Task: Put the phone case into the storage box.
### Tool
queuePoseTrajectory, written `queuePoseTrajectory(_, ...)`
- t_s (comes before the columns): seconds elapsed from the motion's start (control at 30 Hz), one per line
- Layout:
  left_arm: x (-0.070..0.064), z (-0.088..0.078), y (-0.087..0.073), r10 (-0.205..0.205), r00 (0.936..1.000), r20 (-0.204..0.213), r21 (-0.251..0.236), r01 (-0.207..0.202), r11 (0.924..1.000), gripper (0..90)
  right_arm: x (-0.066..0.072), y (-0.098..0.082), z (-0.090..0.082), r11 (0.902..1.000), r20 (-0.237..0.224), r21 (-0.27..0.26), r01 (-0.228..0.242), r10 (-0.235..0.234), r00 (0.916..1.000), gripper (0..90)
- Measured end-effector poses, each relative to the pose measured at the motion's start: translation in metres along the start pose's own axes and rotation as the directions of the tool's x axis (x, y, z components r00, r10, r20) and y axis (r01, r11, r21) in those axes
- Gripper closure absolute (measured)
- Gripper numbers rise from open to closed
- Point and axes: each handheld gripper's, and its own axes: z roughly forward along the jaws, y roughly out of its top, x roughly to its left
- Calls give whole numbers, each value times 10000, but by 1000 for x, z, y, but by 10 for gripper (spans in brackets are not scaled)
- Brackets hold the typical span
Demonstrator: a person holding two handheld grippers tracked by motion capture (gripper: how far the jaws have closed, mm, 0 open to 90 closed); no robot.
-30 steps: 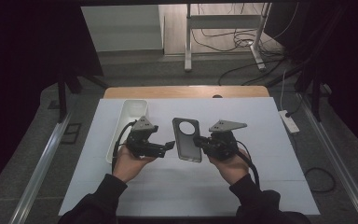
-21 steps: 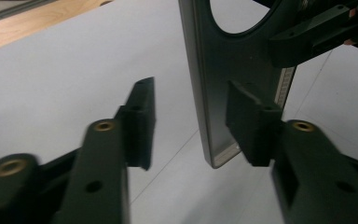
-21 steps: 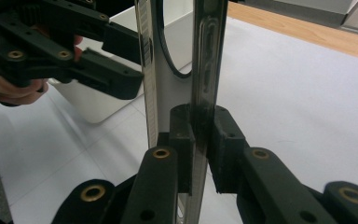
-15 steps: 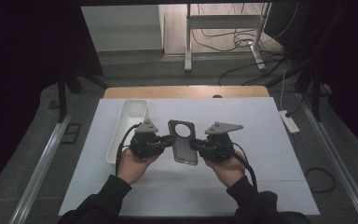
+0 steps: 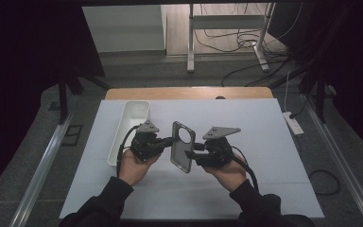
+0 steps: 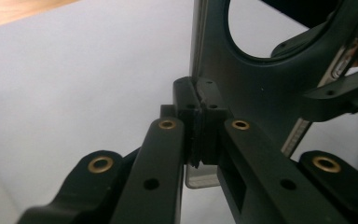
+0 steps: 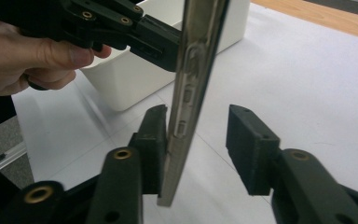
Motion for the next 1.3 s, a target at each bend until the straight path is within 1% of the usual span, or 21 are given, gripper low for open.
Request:
queuePoseTrajectory(0.07,1,-1,0,-16,9999,-169,-11,16,10000,890,-2,0,-3,9999,-51,-56,-135,135,9999,540)
queuePoseTrajectory(0.13,2,-2,0,-121,9996,-249,-31,120,9999,890,-6,-1,-6,9996,-70,-123,-271,270,9996,517)
queuePoseTrajectory(0.2,4,-3,0,-268,9994,-235,-116,265,9996,890,-7,-2,-8,9997,-94,-108,-217,216,9997,500)
queuePoseTrajectory(0.23,6,-4,1,-312,9991,-294,-136,308,9994,890,-8,-3,-8,9998,-86,-93,-199,198,9998,496)
queuePoseTrajectory(0.37,9,-7,1,-425,9984,-373,-198,418,9989,890,-9,-5,-10,9998,-97,-30,-177,177,9998,481)
queuePoseTrajectory(0.5,14,-12,2,-581,9976,-370,-275,571,9980,890,-11,-8,-14,9999,-84,68,-145,146,9999,438)
queuePoseTrajectory(0.6,17,-14,3,-680,9969,-385,-313,669,9973,890,-14,-10,-17,9995,-125,139,-297,299,9995,394)
queuePoseTrajectory(0.67,18,-15,4,-668,9969,-426,-309,655,9974,890,-17,-11,-17,9993,-160,178,-334,337,9993,356)
queuePoseTrajectory(0.7,19,-16,4,-649,9967,-482,-290,636,9976,890,-17,-12,-17,9991,-159,265,-327,331,9993,333)
queuePoseTrajectory(0.73,20,-16,5,-636,9967,-506,-272,623,9977,890,-18,-12,-17,9991,-141,363,-215,220,9997,300)
queuePoseTrajectory(0.83,22,-17,5,-648,9962,-589,-229,635,9977,890,-19,-13,-17,9985,-23,547,-60,61,10000,241)
queuePoseTrajectory(0.9,24,-19,6,-649,9958,-643,-196,638,9978,890,-18,-15,-18,9981,-8,616,21,-20,10000,220)
queuePoseTrajectory(0.97,26,-21,7,-645,9955,-700,-160,635,9979,890,-19,-16,-18,9976,0,688,-2,3,10000,195)
queuePoseTrajectory(1.1,29,-24,8,-856,9932,-792,-269,837,9961,890,-20,-18,-21,9973,8,734,-64,63,10000,171)
queuePoseTrajectory(1.17,31,-26,8,-903,9923,-848,-293,881,9957,890,-21,-19,-24,9971,-33,753,-100,103,9999,166)
queuePoseTrajectory(1.3,33,-28,9,-980,9911,-906,-343,952,9949,890,-23,-22,-28,9965,59,831,-46,41,10000,157)
